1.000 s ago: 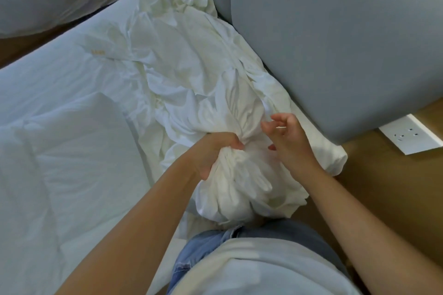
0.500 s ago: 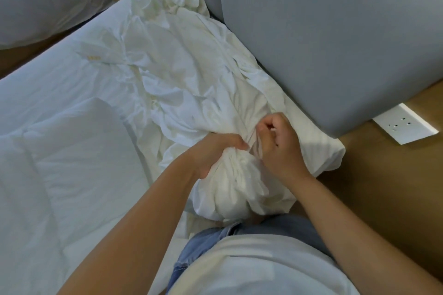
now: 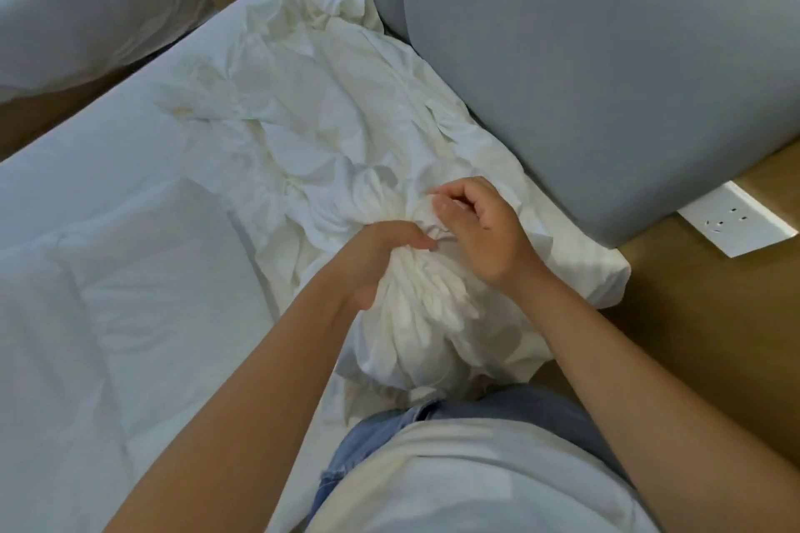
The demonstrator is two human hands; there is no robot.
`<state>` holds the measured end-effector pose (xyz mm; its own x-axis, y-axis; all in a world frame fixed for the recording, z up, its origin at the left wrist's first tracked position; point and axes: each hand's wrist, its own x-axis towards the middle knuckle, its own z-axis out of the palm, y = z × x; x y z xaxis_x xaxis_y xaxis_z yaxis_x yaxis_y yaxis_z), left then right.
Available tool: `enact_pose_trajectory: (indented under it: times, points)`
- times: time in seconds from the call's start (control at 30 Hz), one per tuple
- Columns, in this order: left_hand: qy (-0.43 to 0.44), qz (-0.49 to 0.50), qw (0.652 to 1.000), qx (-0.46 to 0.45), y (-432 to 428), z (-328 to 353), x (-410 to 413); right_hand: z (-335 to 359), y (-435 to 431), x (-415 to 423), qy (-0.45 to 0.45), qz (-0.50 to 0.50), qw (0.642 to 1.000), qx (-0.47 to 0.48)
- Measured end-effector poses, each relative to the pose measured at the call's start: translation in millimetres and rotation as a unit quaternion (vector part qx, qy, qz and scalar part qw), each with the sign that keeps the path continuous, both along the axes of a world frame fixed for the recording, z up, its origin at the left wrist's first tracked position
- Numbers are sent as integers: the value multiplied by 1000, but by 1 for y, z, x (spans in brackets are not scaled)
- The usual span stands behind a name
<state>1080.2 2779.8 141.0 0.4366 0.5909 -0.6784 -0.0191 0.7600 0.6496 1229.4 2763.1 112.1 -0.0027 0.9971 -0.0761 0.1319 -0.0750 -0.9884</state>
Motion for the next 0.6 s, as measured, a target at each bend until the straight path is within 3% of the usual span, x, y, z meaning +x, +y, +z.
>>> enact_pose_trajectory:
  times: [0.17,0.4,0.6]
  points:
    - [-54,114,992,-12,10,3,-7,-24,-26,11,-54,-81,995,12]
    - [-102,89,990,-37,3,5,-1,-30,-28,8,-74,-59,992,77]
    - [-135,112,984,-18,2,1,1,-44,-37,8,-39,-31,999,18]
